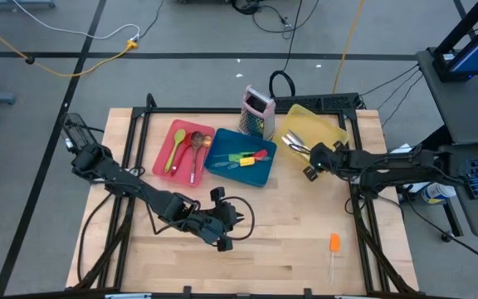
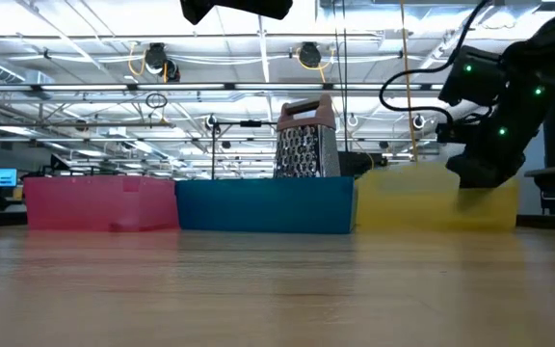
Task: Pick & Place Kitchen Items
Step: Put the yellow knife into the yellow bin, then put the orange spatula into the blue bin
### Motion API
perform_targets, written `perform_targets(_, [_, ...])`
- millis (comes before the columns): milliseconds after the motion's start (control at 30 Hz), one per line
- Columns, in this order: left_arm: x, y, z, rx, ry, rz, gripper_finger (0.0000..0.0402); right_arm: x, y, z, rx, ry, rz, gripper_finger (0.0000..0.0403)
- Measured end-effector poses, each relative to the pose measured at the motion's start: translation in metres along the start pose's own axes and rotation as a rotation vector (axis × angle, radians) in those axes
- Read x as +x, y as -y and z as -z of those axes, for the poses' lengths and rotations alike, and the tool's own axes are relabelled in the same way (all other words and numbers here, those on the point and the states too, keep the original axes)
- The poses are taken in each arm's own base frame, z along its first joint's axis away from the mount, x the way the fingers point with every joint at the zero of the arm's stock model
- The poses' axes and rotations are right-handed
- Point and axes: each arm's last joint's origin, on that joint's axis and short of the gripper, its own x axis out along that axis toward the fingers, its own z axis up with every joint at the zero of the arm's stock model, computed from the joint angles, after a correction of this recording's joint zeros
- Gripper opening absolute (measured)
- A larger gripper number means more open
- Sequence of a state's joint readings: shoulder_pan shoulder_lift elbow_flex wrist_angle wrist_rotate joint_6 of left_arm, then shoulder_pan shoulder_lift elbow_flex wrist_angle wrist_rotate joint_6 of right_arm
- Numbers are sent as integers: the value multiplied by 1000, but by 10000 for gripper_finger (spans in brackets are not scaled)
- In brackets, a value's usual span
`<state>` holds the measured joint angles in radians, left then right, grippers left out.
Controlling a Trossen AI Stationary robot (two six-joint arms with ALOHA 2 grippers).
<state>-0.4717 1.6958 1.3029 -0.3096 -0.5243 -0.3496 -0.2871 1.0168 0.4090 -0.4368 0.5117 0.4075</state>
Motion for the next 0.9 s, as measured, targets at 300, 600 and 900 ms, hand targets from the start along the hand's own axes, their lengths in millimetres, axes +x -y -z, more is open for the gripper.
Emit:
perform_targets(300, [0,0,0,1,-1,0,42,-3,-1,-11,-44,134,17,149])
perform_targets(600, [0,0,0,0,-1,0,42,-42,-10,-31,15,221,-292,147])
perform_targets(900, [0,0,0,-6,3,2,42,-103,-67,-12,-116,260,-951,130])
